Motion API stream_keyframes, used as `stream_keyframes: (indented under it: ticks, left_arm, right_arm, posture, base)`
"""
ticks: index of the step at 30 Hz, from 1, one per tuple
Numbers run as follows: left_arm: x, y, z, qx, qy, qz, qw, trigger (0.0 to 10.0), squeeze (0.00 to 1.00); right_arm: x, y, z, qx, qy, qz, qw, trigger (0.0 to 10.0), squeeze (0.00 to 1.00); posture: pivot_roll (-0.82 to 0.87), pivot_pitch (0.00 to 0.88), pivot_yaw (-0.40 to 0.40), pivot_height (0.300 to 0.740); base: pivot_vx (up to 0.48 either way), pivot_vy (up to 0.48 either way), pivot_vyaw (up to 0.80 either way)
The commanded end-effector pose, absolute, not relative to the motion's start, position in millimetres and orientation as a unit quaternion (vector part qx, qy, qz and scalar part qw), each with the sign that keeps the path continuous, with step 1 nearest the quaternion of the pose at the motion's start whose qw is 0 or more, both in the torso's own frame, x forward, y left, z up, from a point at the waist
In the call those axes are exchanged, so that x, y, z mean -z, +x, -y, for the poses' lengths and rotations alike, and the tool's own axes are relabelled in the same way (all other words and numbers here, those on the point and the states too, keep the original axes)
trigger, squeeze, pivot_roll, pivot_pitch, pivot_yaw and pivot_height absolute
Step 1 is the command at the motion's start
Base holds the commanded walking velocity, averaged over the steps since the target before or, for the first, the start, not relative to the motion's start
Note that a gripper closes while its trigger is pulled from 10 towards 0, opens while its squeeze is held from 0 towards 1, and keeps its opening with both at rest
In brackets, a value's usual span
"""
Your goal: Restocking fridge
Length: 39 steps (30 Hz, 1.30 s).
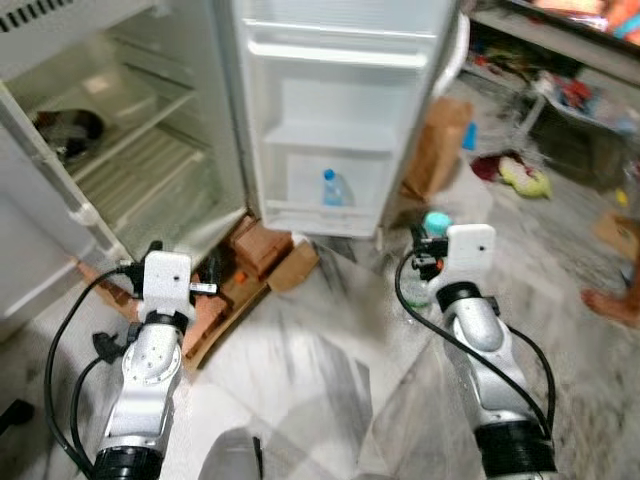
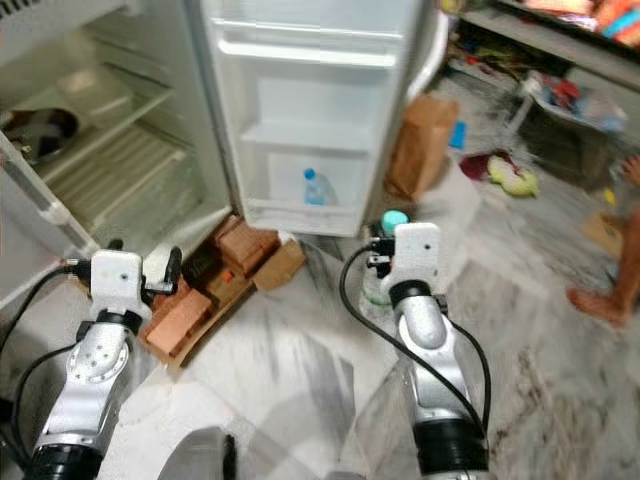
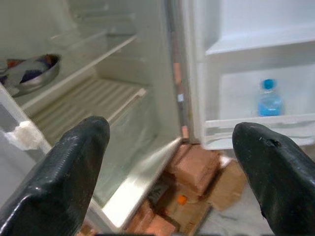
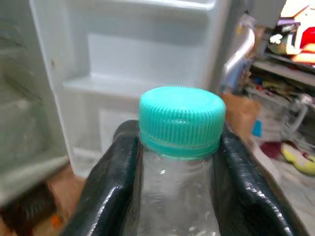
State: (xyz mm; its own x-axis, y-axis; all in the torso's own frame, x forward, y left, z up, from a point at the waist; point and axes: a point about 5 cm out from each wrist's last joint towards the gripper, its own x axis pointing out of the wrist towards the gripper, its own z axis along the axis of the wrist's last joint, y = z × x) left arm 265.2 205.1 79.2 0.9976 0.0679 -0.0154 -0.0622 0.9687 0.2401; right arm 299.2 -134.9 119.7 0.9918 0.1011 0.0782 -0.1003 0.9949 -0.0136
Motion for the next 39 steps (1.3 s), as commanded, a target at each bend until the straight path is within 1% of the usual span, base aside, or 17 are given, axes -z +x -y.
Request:
stream_keyframes:
  ticks: [1, 12, 13, 23, 28, 30, 33, 34, 35, 39]
  left_arm:
    - [-78, 266, -203, -0.031, 0.119, -0.017, 0.992, 10.0, 0.00]
    - [-75, 268, -204, -0.034, 0.107, -0.025, 0.993, 10.0, 0.00]
    - [-74, 268, -206, -0.043, 0.096, -0.030, 0.994, 10.0, 0.00]
    - [-73, 269, -207, -0.045, 0.112, -0.035, 0.992, 10.0, 0.00]
    - [-72, 269, -207, -0.032, 0.149, -0.036, 0.988, 10.0, 0.00]
    - [-72, 269, -208, -0.021, 0.161, -0.041, 0.986, 10.0, 0.00]
    - [-74, 272, -211, -0.008, 0.161, -0.044, 0.986, 10.0, 0.00]
    - [-75, 274, -212, -0.004, 0.161, -0.043, 0.986, 10.0, 0.00]
    - [-77, 278, -213, 0.001, 0.160, -0.043, 0.986, 10.0, 0.00]
    - [-80, 284, -212, 0.011, 0.159, -0.045, 0.986, 10.0, 0.00]
  right_arm:
    - [-122, 296, 132, -0.058, -0.005, 0.051, 0.997, 10.0, 0.00]
    - [-121, 296, 132, -0.060, -0.003, 0.049, 0.997, 10.0, 0.00]
    - [-121, 296, 132, -0.061, -0.002, 0.049, 0.997, 10.0, 0.00]
    - [-120, 297, 132, -0.061, -0.003, 0.048, 0.997, 10.0, 0.00]
    - [-118, 297, 138, -0.049, -0.007, 0.048, 0.998, 10.0, 0.00]
    - [-117, 297, 143, -0.037, -0.009, 0.049, 0.998, 10.0, 0.00]
    - [-115, 296, 146, -0.021, -0.006, 0.053, 0.998, 10.0, 0.00]
    - [-115, 296, 147, -0.015, -0.005, 0.053, 0.998, 10.0, 0.00]
    - [-113, 294, 148, -0.005, -0.002, 0.053, 0.999, 10.0, 0.00]
    - [-110, 291, 147, 0.001, -0.001, 0.053, 0.999, 10.0, 0.00]
  posture:
    - [0.02, 0.118, -0.113, 0.740]
    - [0.02, 0.118, -0.111, 0.740]
    - [0.02, 0.118, -0.111, 0.740]
    - [0.02, 0.110, -0.109, 0.740]
    - [0.03, 0.093, -0.085, 0.740]
    - [0.03, 0.087, -0.063, 0.740]
    - [0.03, 0.076, -0.023, 0.740]
    - [0.03, 0.076, -0.023, 0.740]
    - [0.02, 0.067, 0.008, 0.740]
    - [0.02, 0.061, 0.021, 0.740]
  base:
    - [0.480, 0.000, 0.00]
    - [0.457, 0.000, 0.00]
    - [0.326, 0.352, 0.00]
    - [0.227, 0.367, 0.00]
    - [0.000, 0.000, 0.00]
    - [0.000, 0.000, 0.00]
    - [0.000, 0.000, 0.00]
    - [0.000, 0.000, 0.00]
    - [0.000, 0.000, 0.00]
    - [0.000, 0.000, 0.00]
